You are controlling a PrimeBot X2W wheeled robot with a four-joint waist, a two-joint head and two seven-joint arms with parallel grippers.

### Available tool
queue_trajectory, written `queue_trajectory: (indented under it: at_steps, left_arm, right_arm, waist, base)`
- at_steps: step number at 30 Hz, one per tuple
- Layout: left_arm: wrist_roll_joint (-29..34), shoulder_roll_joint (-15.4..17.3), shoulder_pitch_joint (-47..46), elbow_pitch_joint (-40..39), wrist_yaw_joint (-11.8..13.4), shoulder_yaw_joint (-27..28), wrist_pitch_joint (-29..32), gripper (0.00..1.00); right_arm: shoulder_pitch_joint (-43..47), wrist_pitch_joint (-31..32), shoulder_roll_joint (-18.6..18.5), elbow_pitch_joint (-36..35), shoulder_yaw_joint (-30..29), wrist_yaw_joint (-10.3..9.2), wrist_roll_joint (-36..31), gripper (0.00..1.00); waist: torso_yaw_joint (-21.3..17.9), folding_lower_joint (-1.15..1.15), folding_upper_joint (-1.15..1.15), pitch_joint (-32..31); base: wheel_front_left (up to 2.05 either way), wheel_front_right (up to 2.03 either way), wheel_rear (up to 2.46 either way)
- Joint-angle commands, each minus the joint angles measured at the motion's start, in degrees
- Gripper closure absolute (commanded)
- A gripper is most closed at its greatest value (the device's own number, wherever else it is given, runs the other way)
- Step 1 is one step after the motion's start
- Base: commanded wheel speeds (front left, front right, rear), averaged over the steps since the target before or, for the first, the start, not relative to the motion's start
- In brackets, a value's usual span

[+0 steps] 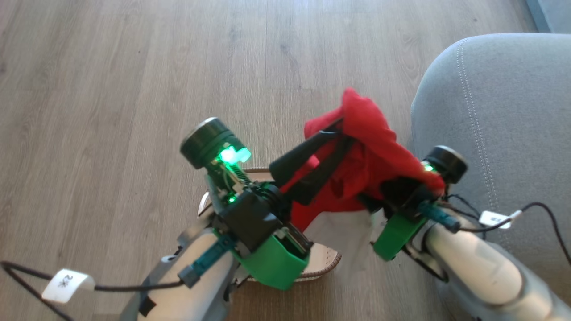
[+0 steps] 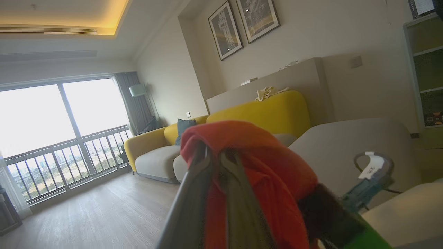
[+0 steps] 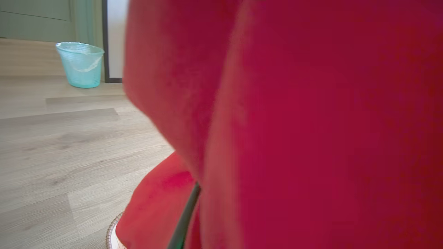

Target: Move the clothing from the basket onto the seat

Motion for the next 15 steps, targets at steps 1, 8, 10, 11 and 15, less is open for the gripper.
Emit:
queue_trajectory:
  at_steps: [1,8,10,11,15]
  left_arm:
    - [-0.1,-0.1,-0.3,-1.3,-0.1,3.2,-0.2,1.0]
    - [0.2,-0.2,0.7,0.3,-0.1,6.4,-0.2,1.0]
    - [0.2,-0.2,1.0,0.7,-0.1,6.6,-0.2,1.0]
    - [0.3,-0.1,1.1,1.1,-0.1,6.7,-0.2,1.0]
    - [0.7,0.1,2.1,3.1,-0.1,7.0,-0.2,1.0]
  right_arm:
    - [0.3,-0.1,0.6,-1.8,-1.7,-0.02,0.1,1.0]
    - [1.8,-0.1,1.1,-3.9,-7.3,-0.02,-0.6,1.0]
    - [2.0,-0.1,1.4,-4.2,-8.3,-0.02,-1.0,1.0]
    - [2.2,-0.1,1.7,-4.7,-9.3,-0.02,-1.3,1.0]
    - [2.6,-0.1,2.9,-7.1,-13.8,-0.02,-4.0,1.0]
  waist:
    - [-0.1,0.0,0.0,0.0]
    - [-0.4,0.0,0.0,-0.2]
    - [-0.4,0.0,0.0,-0.2]
    - [-0.5,0.0,0.0,-0.3]
    - [-0.6,0.0,0.0,-0.4]
  base:
    - [0.0,0.0,0.0]
    - [0.0,0.0,0.0]
    - [0.0,0.0,0.0]
    - [0.0,0.0,0.0]
    - [0.0,0.0,0.0]
